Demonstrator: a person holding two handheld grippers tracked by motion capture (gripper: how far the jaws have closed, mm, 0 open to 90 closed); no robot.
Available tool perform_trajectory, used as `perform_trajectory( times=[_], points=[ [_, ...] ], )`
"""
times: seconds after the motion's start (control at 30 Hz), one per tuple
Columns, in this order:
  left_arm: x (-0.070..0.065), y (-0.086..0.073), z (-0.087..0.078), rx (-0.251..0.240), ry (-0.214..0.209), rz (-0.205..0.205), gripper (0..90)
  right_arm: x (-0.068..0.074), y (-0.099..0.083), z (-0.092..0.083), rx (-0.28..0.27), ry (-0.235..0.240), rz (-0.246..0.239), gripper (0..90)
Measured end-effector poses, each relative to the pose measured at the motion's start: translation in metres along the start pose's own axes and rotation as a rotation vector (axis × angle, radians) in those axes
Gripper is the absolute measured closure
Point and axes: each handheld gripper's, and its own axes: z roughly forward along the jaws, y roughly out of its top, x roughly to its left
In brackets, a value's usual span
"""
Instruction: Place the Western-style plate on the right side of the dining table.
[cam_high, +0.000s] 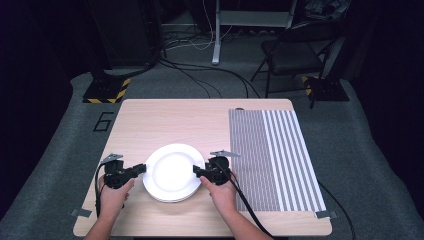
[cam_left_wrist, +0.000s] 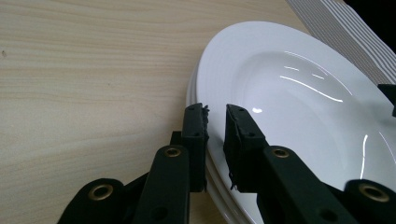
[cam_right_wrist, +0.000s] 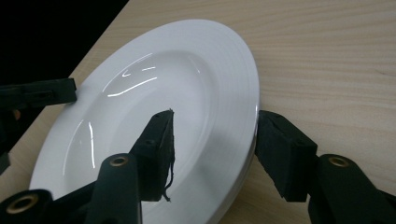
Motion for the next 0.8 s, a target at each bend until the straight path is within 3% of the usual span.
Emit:
perform_trajectory(
  times=[0.13,0.4,0.8],
  points=[
    [0.000,0.000,0.000,-0.003,0.003,0.002,78.6,-0.005,0.004,-0.008,0.008,0.040,0.012,50.1],
    [0.000,0.000,0.000,-0.006,0.002,0.001,78.7,-0.010,0.006,-0.011,0.040,0.069,0.039,56.6],
    [0.000,0.000,0.001,-0.007,0.001,-0.002,78.8,-0.025,0.000,-0.009,0.068,0.143,0.168,65.2]
  ],
)
